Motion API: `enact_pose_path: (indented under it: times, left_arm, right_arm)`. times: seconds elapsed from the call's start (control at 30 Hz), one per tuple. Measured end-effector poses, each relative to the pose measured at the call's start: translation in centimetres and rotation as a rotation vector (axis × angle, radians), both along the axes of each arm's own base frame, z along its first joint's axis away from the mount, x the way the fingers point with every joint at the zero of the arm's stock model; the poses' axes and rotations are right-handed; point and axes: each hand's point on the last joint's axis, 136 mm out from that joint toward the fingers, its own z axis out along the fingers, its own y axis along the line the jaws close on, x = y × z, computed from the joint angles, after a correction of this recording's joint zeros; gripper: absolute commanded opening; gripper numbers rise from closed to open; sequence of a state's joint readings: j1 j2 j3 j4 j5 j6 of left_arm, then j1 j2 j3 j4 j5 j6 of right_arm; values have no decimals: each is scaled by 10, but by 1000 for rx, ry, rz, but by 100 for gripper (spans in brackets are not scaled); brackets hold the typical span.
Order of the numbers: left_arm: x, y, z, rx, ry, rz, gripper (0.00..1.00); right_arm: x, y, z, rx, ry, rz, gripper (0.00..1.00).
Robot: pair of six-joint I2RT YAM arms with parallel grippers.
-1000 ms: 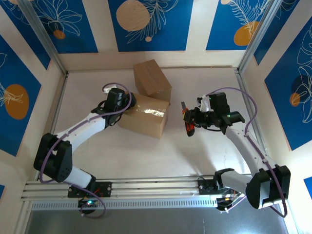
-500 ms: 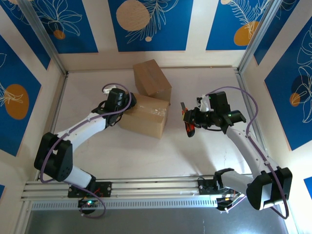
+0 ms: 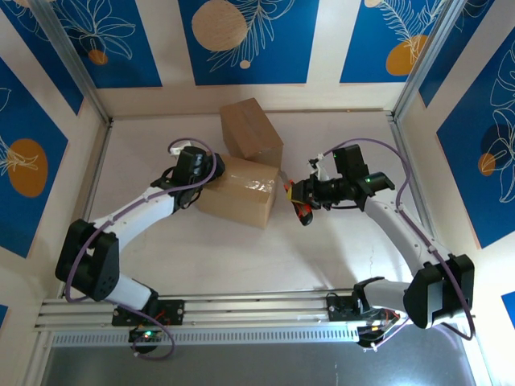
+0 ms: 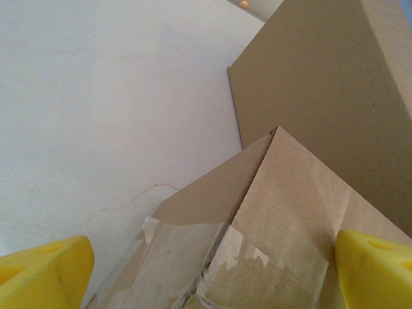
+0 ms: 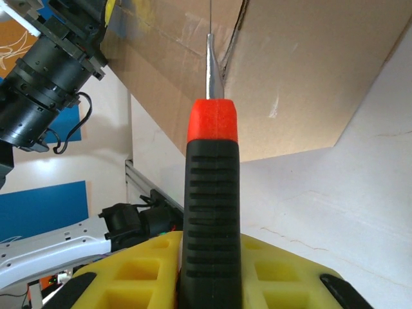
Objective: Unpack the express box
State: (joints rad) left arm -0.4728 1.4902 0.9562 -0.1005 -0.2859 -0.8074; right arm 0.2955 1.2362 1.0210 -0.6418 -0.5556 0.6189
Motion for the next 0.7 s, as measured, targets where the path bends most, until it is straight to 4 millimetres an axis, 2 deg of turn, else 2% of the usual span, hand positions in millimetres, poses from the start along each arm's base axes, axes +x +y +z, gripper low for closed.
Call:
enact_pose_path:
  times: [0.2,0.47,0.7]
  left_arm:
    - [0,0,0,-3,-4,2,94]
    - [0,0,0,-6,-5,2,94]
    - [0,0,-1,-6,-6,3,94]
  right_arm:
    - [-1,4,2,30,-5,20,0]
    - [-3,11,-9,6,14,34,0]
    - [-3,10,-16,-36,14,20,0]
